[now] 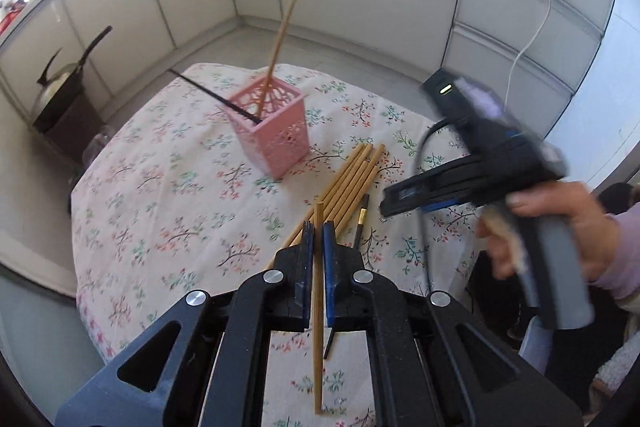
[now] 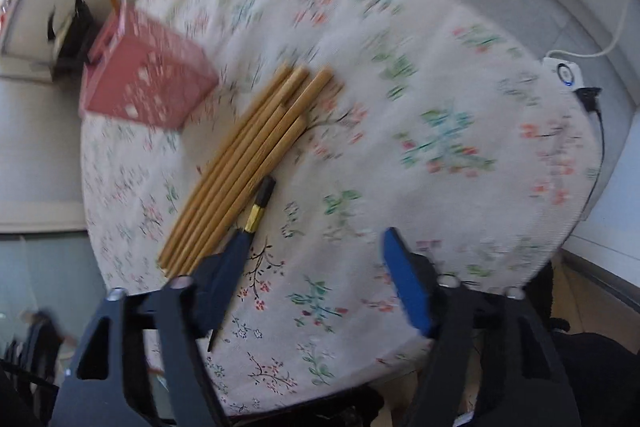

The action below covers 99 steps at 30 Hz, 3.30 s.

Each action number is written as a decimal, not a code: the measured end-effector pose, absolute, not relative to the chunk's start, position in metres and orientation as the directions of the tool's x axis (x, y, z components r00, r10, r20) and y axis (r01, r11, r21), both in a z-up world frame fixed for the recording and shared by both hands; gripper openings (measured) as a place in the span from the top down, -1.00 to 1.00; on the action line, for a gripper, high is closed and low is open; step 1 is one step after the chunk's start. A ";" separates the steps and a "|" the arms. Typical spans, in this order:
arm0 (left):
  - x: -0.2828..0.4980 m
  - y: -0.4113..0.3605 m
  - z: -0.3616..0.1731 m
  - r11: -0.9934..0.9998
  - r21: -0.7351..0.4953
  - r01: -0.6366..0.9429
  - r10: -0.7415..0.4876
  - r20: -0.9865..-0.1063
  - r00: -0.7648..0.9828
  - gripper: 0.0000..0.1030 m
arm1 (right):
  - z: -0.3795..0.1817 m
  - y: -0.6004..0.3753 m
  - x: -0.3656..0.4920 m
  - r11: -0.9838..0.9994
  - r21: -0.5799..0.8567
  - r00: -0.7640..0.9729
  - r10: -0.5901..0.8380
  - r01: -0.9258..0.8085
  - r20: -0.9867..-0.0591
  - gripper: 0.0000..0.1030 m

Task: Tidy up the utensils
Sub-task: 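Lift the bamboo chopstick with the left tool while the right tool grasps the gold-banded black chopstick, then insert the bamboo chopstick into the pink basket with the left tool while the right tool carries its chopstick, then lower the black chopstick into the pink basket and open the right tool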

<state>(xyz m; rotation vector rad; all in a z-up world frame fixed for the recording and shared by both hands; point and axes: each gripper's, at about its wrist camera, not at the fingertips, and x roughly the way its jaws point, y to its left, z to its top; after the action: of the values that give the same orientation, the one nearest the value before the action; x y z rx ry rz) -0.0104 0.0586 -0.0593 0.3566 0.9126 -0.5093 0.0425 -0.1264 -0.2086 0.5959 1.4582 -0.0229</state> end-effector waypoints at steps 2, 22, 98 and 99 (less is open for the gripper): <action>-0.016 0.064 -0.053 0.828 0.082 0.554 -0.270 -0.808 0.523 0.92 | -0.211 -0.114 0.048 0.868 0.329 0.145 0.296 0.373 -0.944 0.13; -0.023 0.121 0.008 0.912 0.005 0.410 -0.310 -0.647 0.697 0.92 | -0.195 -0.093 0.051 0.865 0.332 0.259 0.246 0.376 -0.934 0.86; 0.091 0.110 0.057 0.972 -0.235 0.015 -0.126 -0.465 0.876 -0.28 | 0.019 -0.123 0.133 0.913 0.405 0.763 0.300 -0.055 -0.573 0.53; 0.089 0.108 0.058 0.973 -0.229 0.015 -0.122 -0.460 0.879 -0.35 | 0.021 -0.122 0.128 0.920 0.388 0.770 0.290 -0.061 -0.568 0.51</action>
<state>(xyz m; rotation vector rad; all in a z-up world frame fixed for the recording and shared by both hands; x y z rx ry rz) 0.0889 0.1079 0.0584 -0.2223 0.4918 -0.0722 0.1283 -0.1221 0.0215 0.3618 0.6685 0.1947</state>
